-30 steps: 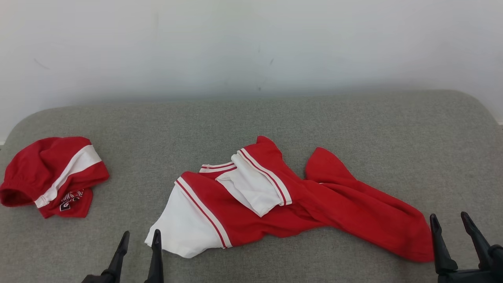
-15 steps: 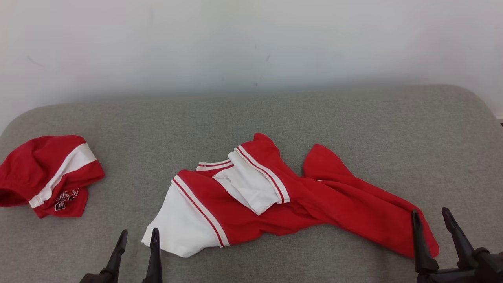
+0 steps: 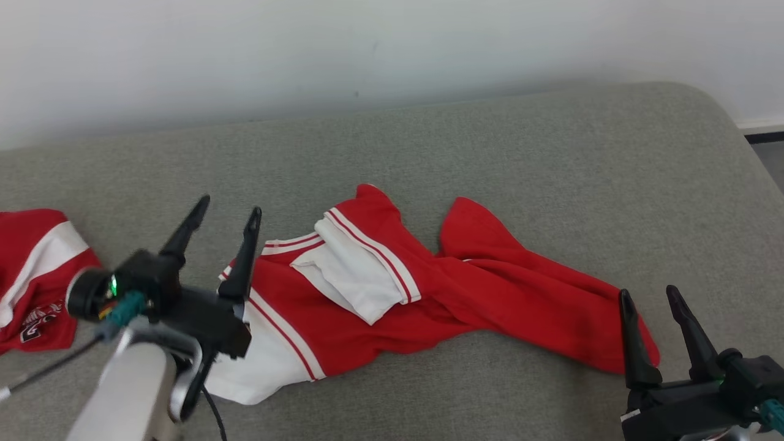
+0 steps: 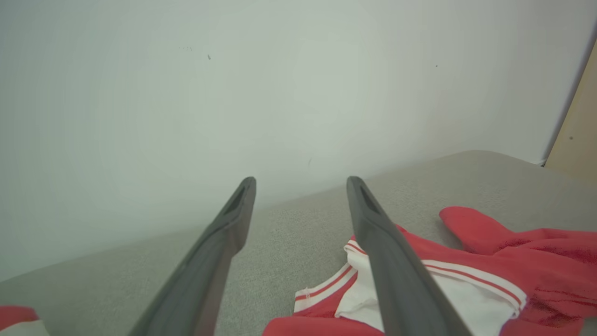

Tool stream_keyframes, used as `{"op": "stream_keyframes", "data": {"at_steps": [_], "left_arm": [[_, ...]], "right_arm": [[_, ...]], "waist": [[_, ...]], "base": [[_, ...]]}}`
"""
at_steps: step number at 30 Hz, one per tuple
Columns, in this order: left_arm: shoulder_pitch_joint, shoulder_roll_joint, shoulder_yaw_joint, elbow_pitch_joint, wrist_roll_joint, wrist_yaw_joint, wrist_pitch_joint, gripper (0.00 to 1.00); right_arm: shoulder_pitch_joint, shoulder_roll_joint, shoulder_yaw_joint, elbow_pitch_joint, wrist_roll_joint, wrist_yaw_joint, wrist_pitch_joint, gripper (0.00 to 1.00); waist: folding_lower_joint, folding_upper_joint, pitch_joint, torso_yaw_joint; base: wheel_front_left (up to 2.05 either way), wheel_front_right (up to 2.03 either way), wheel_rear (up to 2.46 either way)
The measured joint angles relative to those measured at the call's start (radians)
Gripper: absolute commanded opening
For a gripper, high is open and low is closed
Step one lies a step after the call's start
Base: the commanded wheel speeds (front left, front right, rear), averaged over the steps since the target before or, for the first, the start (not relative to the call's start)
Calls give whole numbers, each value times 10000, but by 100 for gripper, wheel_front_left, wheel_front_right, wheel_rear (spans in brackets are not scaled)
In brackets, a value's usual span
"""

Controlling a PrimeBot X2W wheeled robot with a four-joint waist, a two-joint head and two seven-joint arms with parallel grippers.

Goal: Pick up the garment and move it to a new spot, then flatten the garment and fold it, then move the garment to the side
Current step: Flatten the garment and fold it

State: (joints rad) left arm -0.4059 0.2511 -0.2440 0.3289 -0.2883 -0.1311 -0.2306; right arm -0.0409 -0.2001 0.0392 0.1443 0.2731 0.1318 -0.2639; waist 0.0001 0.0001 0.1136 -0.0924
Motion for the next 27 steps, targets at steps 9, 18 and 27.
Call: {"op": "stream_keyframes", "data": {"at_steps": [9, 18, 27], "left_arm": [[-3076, 1655, -2048, 882, -2201, 0, 2146, 100], [-3907, 2568, -3858, 1871, -4025, -2, 3902, 100], [-3971, 2694, -4922, 2769, -5078, -2, 4798, 39]], "right_arm": [[-447, 324, 4, 211, 180, 0, 0, 100], [-628, 510, 40, 364, 257, 0, 0, 100], [-790, 458, 13, 382, 261, 0, 0, 100]], "waist": [[1, 0, 636, -1020], [1, 0, 1183, -1991], [1, 1, 1428, -2385]], "base": [[0, 0, 0], [0, 0, 0], [0, 0, 0]]}}
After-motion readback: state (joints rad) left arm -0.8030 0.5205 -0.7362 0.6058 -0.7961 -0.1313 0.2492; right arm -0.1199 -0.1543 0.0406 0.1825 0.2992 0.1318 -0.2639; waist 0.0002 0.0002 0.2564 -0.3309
